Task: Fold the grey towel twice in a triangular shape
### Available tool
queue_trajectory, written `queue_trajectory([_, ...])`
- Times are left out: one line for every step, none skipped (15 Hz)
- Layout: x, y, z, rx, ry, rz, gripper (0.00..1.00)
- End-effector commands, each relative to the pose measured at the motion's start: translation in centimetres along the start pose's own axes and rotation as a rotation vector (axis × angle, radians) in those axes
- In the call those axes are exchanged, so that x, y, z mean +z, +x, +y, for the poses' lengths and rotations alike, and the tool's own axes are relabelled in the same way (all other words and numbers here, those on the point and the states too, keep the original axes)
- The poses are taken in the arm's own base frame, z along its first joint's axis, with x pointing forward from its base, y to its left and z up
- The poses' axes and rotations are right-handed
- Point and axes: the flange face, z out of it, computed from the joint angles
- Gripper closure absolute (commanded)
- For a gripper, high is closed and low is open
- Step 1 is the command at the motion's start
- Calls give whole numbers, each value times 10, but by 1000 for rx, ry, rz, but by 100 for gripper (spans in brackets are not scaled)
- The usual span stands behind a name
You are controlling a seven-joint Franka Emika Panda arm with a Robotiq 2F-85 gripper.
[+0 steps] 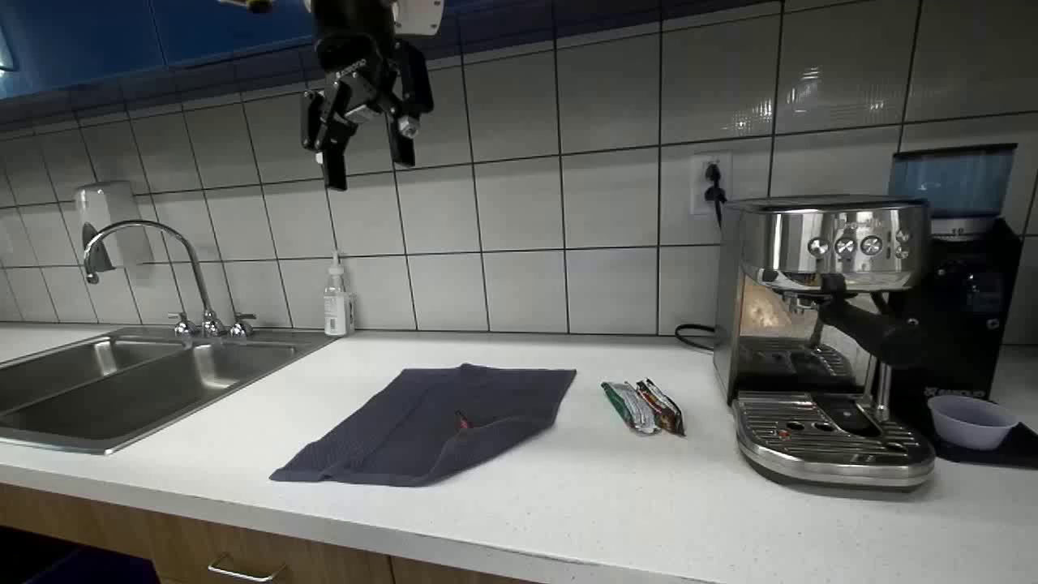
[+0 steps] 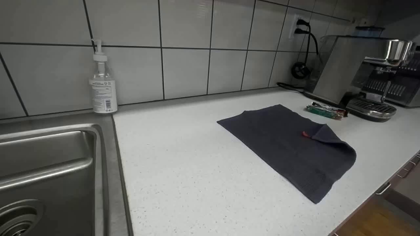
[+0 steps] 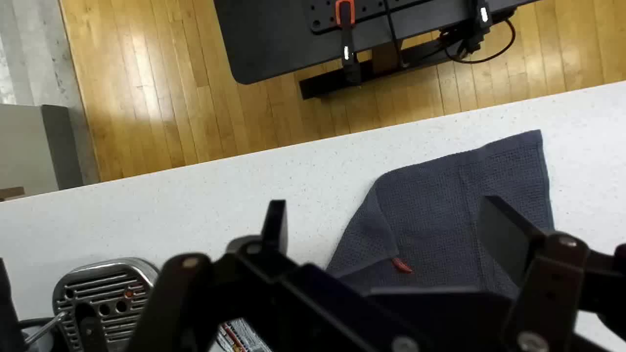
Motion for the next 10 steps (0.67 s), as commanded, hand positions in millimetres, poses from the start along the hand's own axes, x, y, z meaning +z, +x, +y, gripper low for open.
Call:
queue_trajectory([-1, 0, 0, 0, 0, -1, 0])
queue_trajectory([-1, 0, 0, 0, 0, -1, 0])
queue_trajectory([-1, 0, 0, 0, 0, -1, 0])
queue_trajectory([0, 0, -1, -7, -1, 3, 0])
queue_trajectory([1, 1, -2, -9, -3, 7, 0])
queue_trajectory([2, 1, -4, -16, -4, 15, 0])
queue_trajectory([3, 1, -5, -17, -5, 22, 0])
queue_trajectory([5, 2, -7, -22, -6, 34, 0])
queue_trajectory([7, 2, -9, -37, -6, 45, 0])
queue_trajectory([10, 3, -11, -46, -5, 55, 0])
